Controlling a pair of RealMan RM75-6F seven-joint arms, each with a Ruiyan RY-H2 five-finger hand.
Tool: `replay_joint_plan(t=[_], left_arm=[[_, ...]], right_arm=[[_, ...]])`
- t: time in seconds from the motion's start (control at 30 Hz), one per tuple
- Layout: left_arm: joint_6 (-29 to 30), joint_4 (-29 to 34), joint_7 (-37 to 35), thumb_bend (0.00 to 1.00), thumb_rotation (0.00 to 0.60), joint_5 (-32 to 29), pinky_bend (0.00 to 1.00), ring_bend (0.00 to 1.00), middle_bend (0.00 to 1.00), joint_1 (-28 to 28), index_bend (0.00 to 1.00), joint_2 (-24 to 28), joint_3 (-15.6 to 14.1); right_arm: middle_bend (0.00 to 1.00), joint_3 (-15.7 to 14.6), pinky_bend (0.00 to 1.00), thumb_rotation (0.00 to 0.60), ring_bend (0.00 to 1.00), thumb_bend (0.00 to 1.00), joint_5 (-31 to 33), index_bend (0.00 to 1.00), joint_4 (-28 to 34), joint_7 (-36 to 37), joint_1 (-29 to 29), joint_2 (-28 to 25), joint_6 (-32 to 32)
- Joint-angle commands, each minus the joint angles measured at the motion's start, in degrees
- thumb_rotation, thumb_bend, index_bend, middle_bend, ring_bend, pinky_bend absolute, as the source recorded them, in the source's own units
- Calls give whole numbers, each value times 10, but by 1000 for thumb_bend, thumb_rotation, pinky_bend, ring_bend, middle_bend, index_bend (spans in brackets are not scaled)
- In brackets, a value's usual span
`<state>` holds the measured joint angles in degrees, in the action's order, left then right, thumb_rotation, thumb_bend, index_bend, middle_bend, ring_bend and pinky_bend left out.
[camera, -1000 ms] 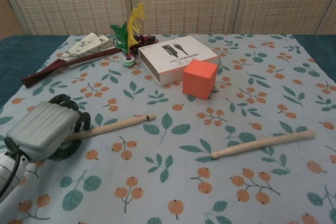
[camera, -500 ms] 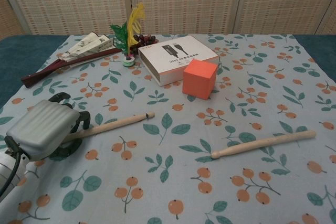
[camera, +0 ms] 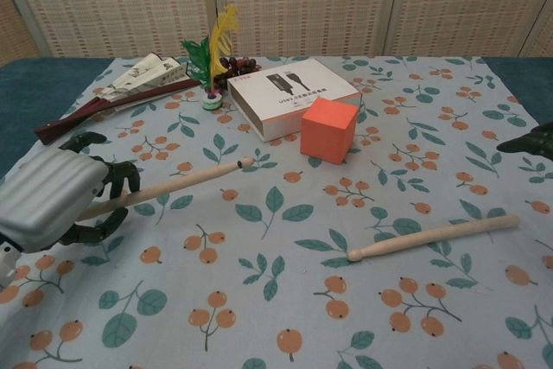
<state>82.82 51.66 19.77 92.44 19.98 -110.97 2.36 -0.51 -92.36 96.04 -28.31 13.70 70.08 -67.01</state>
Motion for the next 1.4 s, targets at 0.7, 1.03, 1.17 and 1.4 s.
replay_joint_plan(t=[0.7, 1.03, 1.17, 1.4], left_arm=[[39, -77, -96, 571, 600, 21, 152, 513, 906, -2, 857, 20, -18], [41, -89, -120, 570, 600, 16, 152, 513, 907, -2, 857, 22, -17], [42, -91, -119, 570, 600, 16, 152, 513, 906, -1, 857, 22, -18], [42, -91, -118, 572, 600, 15, 153, 513, 906, -1, 857, 23, -19]], right_arm=[[372, 19, 0, 600, 70, 303, 58, 413, -173, -55, 73, 181, 69], [471, 7, 21, 600, 153, 303, 64, 520, -182, -70, 75, 193, 61], [511, 2, 29, 600, 188, 303, 61, 560, -179, -74, 74, 193, 52], [654, -2, 68, 600, 324, 303, 68, 725, -176, -92, 74, 193, 49]])
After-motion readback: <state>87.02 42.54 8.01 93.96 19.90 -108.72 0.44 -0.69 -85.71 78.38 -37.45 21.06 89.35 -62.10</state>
